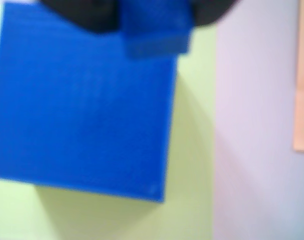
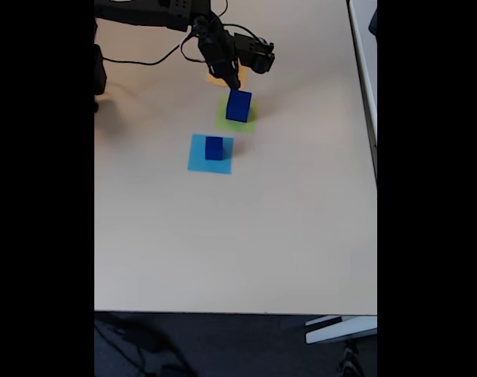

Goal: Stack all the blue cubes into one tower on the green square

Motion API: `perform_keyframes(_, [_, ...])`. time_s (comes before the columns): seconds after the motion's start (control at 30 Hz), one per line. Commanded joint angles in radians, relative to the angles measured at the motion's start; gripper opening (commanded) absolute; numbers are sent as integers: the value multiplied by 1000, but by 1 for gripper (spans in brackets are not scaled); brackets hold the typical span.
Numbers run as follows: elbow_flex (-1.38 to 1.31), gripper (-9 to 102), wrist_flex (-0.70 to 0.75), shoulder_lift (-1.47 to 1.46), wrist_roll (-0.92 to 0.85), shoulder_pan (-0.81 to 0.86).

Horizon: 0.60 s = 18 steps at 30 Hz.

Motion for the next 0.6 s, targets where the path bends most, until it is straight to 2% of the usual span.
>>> perform_keyframes(0.0, [-112, 4, 52, 25, 75, -60])
perform_keyframes(0.23, [-153, 4, 28, -104, 296, -189])
perform_keyframes(0.57, [-150, 4, -34, -169, 376, -259])
